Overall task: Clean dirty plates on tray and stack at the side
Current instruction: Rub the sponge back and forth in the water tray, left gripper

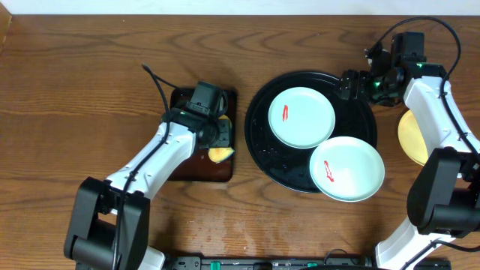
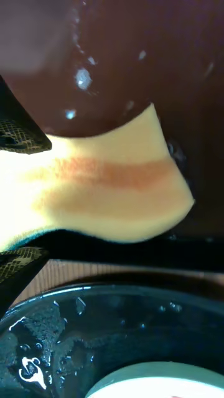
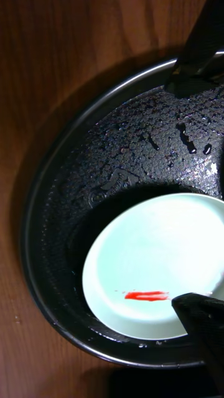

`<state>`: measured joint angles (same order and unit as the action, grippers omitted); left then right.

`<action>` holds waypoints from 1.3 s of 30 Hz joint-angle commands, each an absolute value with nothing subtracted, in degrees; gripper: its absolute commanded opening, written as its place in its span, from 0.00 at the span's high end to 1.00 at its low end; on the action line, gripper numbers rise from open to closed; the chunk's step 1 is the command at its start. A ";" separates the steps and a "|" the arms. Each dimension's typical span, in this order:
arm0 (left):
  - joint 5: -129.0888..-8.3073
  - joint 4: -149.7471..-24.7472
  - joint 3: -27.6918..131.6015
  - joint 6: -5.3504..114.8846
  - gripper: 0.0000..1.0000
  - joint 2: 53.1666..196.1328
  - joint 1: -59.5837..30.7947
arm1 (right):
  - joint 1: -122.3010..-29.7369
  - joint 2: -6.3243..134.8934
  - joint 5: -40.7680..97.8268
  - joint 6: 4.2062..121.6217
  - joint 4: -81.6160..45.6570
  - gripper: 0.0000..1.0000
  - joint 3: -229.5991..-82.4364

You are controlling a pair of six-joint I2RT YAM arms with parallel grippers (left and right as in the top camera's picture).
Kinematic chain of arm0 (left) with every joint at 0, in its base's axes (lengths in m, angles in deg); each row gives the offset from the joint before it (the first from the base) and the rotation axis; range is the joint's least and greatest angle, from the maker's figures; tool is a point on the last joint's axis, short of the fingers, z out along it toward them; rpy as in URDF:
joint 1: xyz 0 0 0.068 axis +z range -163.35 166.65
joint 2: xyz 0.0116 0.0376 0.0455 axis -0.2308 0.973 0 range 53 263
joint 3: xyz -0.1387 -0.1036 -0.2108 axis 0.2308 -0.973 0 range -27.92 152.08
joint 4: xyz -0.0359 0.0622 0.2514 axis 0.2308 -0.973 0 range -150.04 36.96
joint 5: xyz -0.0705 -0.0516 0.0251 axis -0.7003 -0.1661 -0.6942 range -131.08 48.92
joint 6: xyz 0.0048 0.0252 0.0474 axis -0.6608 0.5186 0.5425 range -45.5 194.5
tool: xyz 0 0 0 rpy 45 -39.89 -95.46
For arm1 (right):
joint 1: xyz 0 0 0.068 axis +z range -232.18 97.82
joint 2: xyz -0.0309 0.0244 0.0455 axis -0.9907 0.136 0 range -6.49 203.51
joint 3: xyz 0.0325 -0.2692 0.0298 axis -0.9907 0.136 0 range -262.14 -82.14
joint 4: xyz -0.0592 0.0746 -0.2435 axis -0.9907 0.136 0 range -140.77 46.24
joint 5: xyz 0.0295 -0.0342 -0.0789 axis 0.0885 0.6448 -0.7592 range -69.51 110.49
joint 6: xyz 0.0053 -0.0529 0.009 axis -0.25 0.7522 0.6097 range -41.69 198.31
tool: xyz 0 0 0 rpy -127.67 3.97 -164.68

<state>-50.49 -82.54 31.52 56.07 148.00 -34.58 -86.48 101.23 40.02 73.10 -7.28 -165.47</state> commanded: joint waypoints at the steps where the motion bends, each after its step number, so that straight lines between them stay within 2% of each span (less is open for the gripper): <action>1: -49.53 -82.27 31.10 55.30 0.52 147.41 -35.41 | -86.26 100.01 40.23 73.21 -7.28 0.01 -166.50; 7: -46.12 -81.92 30.80 52.55 0.56 148.79 -35.56 | -86.26 100.01 40.23 73.21 -7.28 0.01 -166.50; 13: -49.46 -79.56 30.69 52.55 0.60 151.74 -35.67 | -86.26 100.01 40.23 73.21 -7.28 0.01 -166.50; 15: -49.40 -79.48 30.69 52.61 0.66 152.03 -35.72 | -86.26 100.01 40.23 73.21 -7.28 0.01 -166.50; 20: -49.38 -79.48 30.91 53.44 0.92 150.58 -35.41 | -86.26 100.01 40.23 73.21 -7.28 0.01 -166.50; 24: -49.38 -79.50 30.97 53.42 0.93 146.58 -34.10 | -86.26 100.01 40.23 73.21 -7.28 0.01 -166.50; 30: -49.66 -81.29 30.97 52.07 0.93 139.26 -30.03 | -86.26 100.01 40.23 73.21 -7.28 0.01 -166.50; 31: -49.99 -82.12 30.97 52.11 0.89 138.78 -29.64 | -86.26 100.01 40.23 73.21 -7.28 0.01 -166.50; 34: -52.26 -84.07 30.95 53.75 0.54 139.04 -29.64 | -86.26 100.01 40.23 73.21 -7.28 0.01 -166.50; 36: -52.66 -85.12 30.95 54.54 0.49 140.03 -30.56 | -86.26 100.01 40.23 73.21 -7.28 0.01 -166.50; 38: -52.63 -85.07 30.91 54.73 0.50 141.58 -31.63 | -86.26 100.01 40.23 73.21 -7.28 0.01 -166.50; 39: -52.37 -84.61 30.91 54.76 0.53 142.74 -32.33 | -86.26 100.01 40.23 73.21 -7.28 0.01 -166.50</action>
<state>-51.50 -84.77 31.19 53.53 140.16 -30.75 -86.48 101.23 40.04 73.10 -7.28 -165.47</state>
